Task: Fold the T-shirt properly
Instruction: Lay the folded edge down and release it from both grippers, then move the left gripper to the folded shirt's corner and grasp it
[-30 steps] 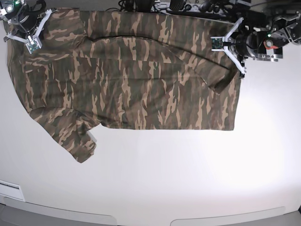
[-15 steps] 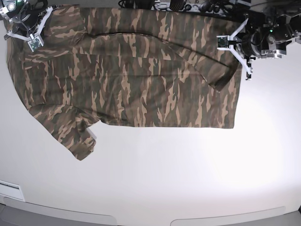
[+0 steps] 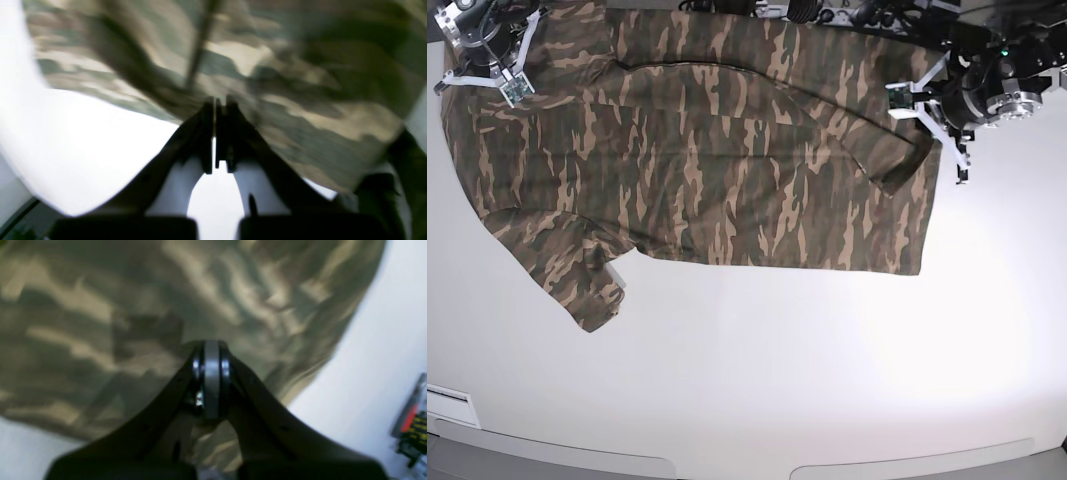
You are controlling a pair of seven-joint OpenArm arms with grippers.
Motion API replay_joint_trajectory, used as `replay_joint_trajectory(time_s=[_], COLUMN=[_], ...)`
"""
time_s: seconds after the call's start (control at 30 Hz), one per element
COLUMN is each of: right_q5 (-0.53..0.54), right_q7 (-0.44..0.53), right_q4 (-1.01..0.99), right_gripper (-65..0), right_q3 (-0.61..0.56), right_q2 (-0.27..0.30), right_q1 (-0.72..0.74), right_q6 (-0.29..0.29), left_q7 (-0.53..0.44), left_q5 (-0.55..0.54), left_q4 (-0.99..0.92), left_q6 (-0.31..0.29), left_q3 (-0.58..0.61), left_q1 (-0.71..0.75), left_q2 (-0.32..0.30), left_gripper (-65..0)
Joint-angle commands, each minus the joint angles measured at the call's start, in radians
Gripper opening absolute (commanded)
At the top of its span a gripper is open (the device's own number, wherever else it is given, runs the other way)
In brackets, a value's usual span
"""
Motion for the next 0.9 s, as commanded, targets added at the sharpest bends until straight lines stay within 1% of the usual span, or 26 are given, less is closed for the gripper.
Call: replay_joint_trajectory(time_s=[0.0,0.03,0.1,0.17,0.27,0.3,0.37,0.4,0.5,0.53,0.6,0.67,0.73,0.8,0.87], right_q5=[-0.026,-0.045,-0.081,-0.119,-0.188,-0.212,-0.25,-0.265,-0.282,-0.282,-0.281,-0.281,-0.281,-0.281,-0.281], right_q7=[0.013,0.013,0.014,0.022,0.036,0.041,0.043,0.043,0.044,0.043,0.042,0.043,0.044,0.052,0.053], right_q4=[0.029,0.043,0.07,0.093,0.119,0.124,0.13,0.13,0.13,0.13,0.13,0.13,0.13,0.13,0.13], right_gripper=[-65.0,-65.0,-65.0,-65.0,-65.0,-65.0,-65.0,-65.0,-65.0,-65.0,-65.0,-65.0,-65.0,-65.0,-65.0], right_q3=[0.007,0.007,0.007,0.007,0.007,0.007,0.007,0.007,0.007,0.007,0.006,0.006,0.006,0.006,0.006], right_q2=[0.012,0.012,0.012,0.012,0.012,0.012,0.012,0.012,0.012,0.012,0.012,0.012,0.012,0.012,0.012], right_q1=[-0.006,-0.006,-0.006,-0.006,-0.005,-0.005,-0.005,-0.005,-0.006,-0.006,-0.006,-0.006,-0.005,-0.006,-0.005], right_q6=[-0.023,-0.041,-0.072,-0.105,-0.188,-0.211,-0.251,-0.265,-0.272,-0.272,-0.272,-0.272,-0.273,-0.274,-0.274], left_q7=[-0.003,-0.003,-0.006,-0.011,-0.006,-0.005,0.012,0.022,0.021,0.01,-0.027,-0.068,-0.092,-0.119,-0.148], left_q5=[0.023,0.043,0.097,0.179,0.346,0.403,0.491,0.508,0.499,0.481,0.417,0.333,0.243,0.115,-0.054], left_q4=[0.019,0.025,0.033,0.035,0.029,0.019,-0.017,-0.041,-0.139,-0.179,-0.264,-0.356,-0.447,-0.529,-0.597], left_q6=[0.028,0.051,0.122,0.225,0.436,0.497,0.581,0.61,0.65,0.66,0.661,0.655,0.636,0.621,0.557], left_q3=[-0.007,-0.007,-0.007,-0.007,-0.007,-0.012,-0.054,-0.089,-0.222,-0.274,-0.385,-0.507,-0.647,-0.806,-0.966], left_q1=[-0.006,-0.006,-0.006,-0.007,-0.014,-0.018,-0.018,-0.018,-0.018,-0.018,-0.018,-0.018,-0.018,-0.018,-0.018], left_q2=[-0.02,-0.02,-0.019,-0.017,-0.016,-0.016,-0.001,0.015,0.086,0.116,0.183,0.261,0.347,0.437,0.524], left_gripper=[-65.0,-65.0,-65.0,-65.0,-65.0,-65.0,-65.0,-65.0,-65.0,-65.0,-65.0,-65.0,-65.0,-65.0,-65.0])
